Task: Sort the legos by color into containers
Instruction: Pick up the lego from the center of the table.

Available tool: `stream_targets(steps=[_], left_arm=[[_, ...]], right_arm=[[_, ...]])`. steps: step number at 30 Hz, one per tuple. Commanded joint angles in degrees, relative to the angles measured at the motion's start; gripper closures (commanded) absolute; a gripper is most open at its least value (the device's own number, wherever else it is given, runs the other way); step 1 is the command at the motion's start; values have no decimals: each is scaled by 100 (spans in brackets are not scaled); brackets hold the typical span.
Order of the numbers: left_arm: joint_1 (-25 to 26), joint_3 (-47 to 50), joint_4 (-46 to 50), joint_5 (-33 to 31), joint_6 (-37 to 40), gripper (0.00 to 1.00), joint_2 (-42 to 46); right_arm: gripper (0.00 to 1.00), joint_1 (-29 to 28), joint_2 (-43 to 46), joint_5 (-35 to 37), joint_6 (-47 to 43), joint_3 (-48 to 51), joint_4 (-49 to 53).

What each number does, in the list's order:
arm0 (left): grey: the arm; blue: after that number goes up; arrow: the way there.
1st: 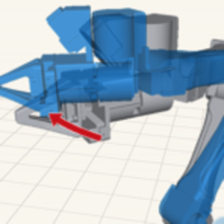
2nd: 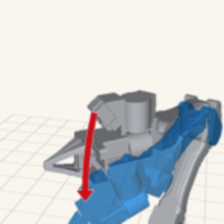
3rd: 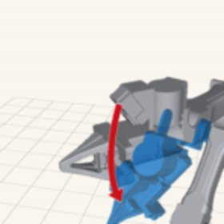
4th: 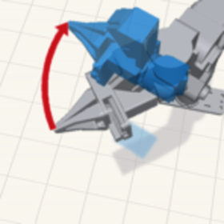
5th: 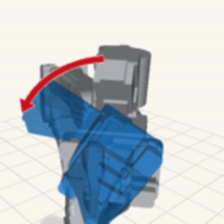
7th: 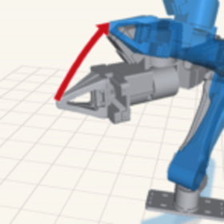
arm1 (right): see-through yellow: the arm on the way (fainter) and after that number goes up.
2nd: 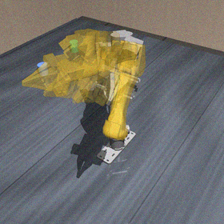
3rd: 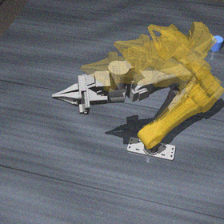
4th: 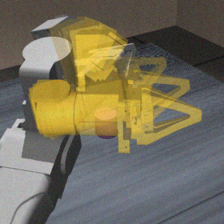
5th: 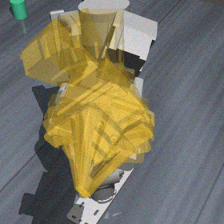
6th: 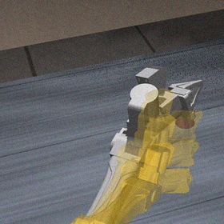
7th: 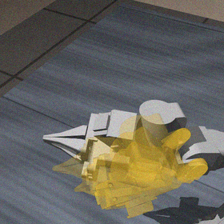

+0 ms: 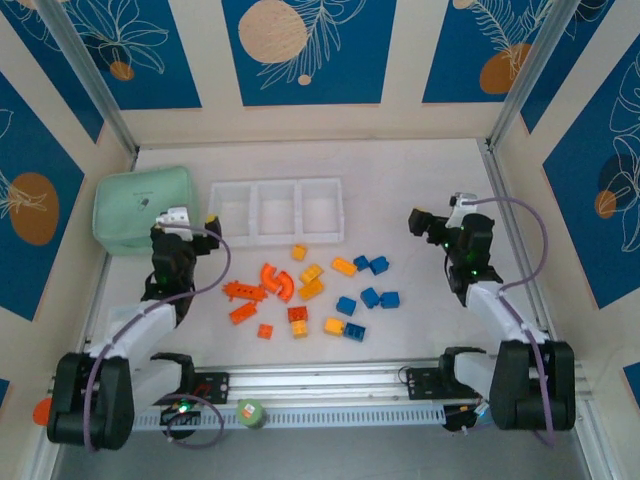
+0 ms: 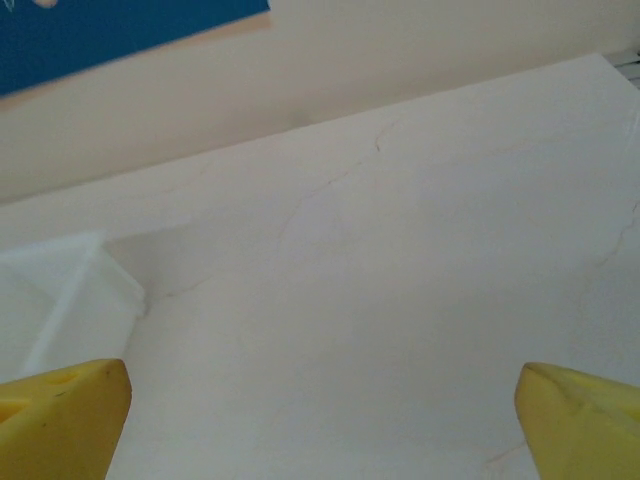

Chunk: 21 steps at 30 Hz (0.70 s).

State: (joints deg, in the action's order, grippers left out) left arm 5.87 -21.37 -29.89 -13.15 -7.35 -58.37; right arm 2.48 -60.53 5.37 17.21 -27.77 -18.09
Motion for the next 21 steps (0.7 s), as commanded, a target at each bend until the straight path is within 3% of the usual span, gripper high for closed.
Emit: stream_targets(steps=[1,5,7,10,14,21], left_arm=[[-77,-322,1532,24,-852,1,444],[-86,-158,1699,297,-1489,1,993],[-86,-227,2066,491,-1661,1,1216],[-87,-483,2846,832,-1764,1,1451],[-77,-935,4004,1236,-2099,1,1543],[-4,-1317,5397,2049,-2950,1,1381]], right_arm=[[1,87,478,-137,1240,-257,1301],[1,324,893,-429,2142,-143,2088],[1,387,1016,-922,2133,-21,2031],[1,279,1099,-1111,2041,-58,2340],[1,-172,982,-1178,1756,-328,2910],[1,-1530,533,-818,1264,-911,3523]])
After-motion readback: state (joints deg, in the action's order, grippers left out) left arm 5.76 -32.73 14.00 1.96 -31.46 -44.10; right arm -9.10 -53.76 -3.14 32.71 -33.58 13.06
